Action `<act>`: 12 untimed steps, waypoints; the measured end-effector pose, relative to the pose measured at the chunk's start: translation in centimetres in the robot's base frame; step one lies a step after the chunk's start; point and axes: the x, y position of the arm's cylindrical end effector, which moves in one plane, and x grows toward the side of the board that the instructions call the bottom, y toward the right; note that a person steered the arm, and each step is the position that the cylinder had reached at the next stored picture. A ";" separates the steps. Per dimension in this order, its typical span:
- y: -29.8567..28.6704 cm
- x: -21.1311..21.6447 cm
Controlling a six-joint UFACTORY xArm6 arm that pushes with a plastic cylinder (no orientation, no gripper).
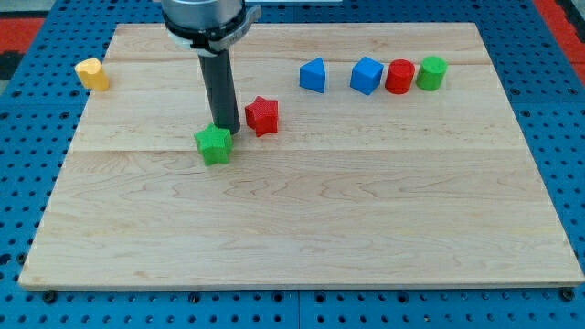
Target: Push the yellow heart along with yellow hexagon slightly right
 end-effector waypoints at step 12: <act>-20.8 -13.9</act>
